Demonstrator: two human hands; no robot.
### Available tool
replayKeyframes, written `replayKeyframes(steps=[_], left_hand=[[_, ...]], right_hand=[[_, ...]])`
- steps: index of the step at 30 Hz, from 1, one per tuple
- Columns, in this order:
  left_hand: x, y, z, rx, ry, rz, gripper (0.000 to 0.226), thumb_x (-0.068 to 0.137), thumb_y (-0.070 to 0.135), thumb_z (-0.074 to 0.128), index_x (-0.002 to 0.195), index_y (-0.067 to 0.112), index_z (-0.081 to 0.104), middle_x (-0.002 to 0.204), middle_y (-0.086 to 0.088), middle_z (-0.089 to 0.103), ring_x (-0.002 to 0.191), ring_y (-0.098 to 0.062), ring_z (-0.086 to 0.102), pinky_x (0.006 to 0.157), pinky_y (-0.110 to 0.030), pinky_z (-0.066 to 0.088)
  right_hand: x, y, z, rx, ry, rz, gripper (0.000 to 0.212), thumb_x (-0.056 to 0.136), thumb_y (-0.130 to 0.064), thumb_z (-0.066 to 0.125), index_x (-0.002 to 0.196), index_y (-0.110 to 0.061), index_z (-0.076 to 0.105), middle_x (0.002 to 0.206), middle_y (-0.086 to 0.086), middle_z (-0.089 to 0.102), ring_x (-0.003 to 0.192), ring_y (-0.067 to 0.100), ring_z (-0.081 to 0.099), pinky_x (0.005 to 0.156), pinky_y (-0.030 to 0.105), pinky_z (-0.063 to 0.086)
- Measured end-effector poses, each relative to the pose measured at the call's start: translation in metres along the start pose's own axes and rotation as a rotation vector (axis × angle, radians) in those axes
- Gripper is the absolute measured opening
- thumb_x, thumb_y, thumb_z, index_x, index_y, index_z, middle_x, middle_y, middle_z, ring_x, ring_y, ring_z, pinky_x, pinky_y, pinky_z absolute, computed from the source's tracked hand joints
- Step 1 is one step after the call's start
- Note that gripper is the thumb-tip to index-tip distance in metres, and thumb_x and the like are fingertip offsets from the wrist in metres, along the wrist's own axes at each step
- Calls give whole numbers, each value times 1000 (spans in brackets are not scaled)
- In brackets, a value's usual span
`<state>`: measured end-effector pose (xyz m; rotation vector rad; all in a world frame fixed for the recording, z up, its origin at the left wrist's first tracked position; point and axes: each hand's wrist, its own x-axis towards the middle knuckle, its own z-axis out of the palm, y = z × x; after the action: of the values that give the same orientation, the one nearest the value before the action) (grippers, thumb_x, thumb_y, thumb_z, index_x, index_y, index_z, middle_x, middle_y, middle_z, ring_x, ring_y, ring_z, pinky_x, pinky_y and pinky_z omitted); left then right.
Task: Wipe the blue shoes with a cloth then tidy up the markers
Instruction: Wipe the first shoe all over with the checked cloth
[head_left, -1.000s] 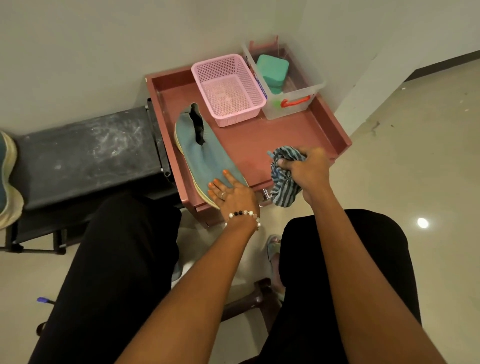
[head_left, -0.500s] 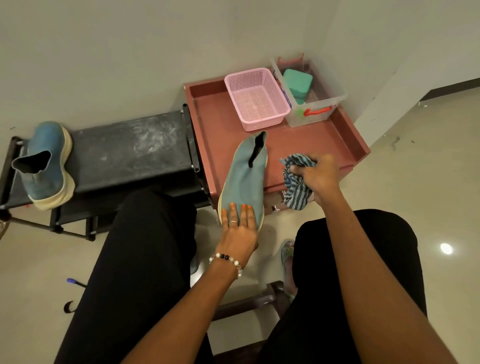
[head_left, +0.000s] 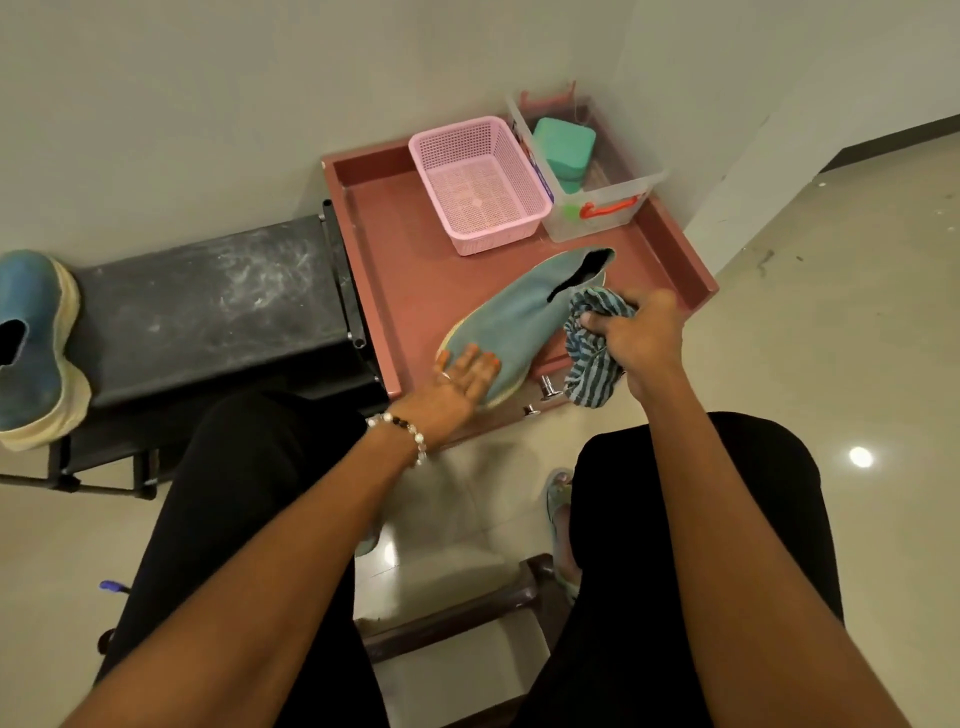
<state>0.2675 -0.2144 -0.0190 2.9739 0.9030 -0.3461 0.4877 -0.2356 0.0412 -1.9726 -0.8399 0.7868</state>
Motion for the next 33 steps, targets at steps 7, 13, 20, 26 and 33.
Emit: replayKeyframes(steps=[7, 13, 20, 26, 33], left_hand=[[13, -44, 5, -31, -97, -250, 52, 102, 3, 13, 146, -7, -13, 154, -28, -12, 145, -41, -3, 117, -46, 0], [14, -37, 10, -49, -89, -392, 54, 100, 7, 11, 147, -4, -14, 155, -21, -19, 145, -34, -12, 117, -43, -3], [15, -39, 12, -123, -59, -431, 54, 103, 17, 17, 150, 1, -7, 158, -18, -11, 147, -32, -4, 118, -41, 1], [15, -38, 12, -171, -39, -443, 54, 103, 9, 19, 151, 3, -5, 158, -18, -11, 147, -31, -2, 118, -39, 3], [16, -35, 14, -175, -92, -528, 56, 103, 19, 16, 150, 7, -13, 158, -10, -16, 147, -23, -8, 119, -45, -6]], right_hand=[[-8, -12, 26, -26, -182, -286, 32, 72, -1, 74, 103, -12, 72, 95, 0, 71, 88, 16, 67, 84, 35, 55], [-28, 0, 96, -642, -403, -672, 48, 68, 9, 63, 115, -1, 65, 121, 17, 63, 110, 38, 53, 98, 38, 42], [2, 17, 88, -904, -133, -649, 37, 68, -3, 70, 104, -10, 69, 101, 10, 69, 92, 36, 55, 76, 36, 47], [-11, -1, 105, -1048, -63, -451, 25, 85, -7, 54, 108, -4, 64, 108, 14, 64, 107, 34, 50, 85, 40, 42], [-25, -19, 131, -824, -401, -529, 29, 79, 0, 53, 104, -8, 67, 98, 13, 67, 99, 31, 53, 86, 36, 45]])
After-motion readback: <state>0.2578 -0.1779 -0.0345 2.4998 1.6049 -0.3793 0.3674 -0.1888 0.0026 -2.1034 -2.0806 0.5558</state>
